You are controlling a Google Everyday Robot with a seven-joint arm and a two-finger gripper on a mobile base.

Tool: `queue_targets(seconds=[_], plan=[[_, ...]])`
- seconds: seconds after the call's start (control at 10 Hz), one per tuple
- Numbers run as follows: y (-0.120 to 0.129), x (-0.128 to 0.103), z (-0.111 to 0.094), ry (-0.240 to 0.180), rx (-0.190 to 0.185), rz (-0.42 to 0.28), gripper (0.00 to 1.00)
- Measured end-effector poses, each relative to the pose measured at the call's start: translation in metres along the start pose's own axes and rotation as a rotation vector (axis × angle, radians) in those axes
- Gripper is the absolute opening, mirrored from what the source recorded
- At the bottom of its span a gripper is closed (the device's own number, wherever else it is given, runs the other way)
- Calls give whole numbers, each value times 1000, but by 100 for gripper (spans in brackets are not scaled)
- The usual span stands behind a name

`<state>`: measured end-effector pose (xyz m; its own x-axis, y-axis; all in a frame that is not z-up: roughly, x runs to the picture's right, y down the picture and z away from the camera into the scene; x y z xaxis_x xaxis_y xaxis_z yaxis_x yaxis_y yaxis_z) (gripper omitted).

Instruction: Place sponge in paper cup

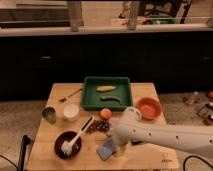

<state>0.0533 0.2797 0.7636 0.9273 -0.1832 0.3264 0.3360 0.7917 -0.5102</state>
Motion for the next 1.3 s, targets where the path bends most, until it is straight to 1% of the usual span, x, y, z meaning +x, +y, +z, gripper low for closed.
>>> queue_targets(seconds=[0.2,0.7,0.8,1.0,1.3], plan=[[1,-8,3,-20,-12,-70,80],[6,-21,12,-69,-49,-181,80],[6,-24,14,-78,-56,-198,80],[8,-27,19,-87,-80,-231,80],[10,-29,23,-94,-95,-252,80]])
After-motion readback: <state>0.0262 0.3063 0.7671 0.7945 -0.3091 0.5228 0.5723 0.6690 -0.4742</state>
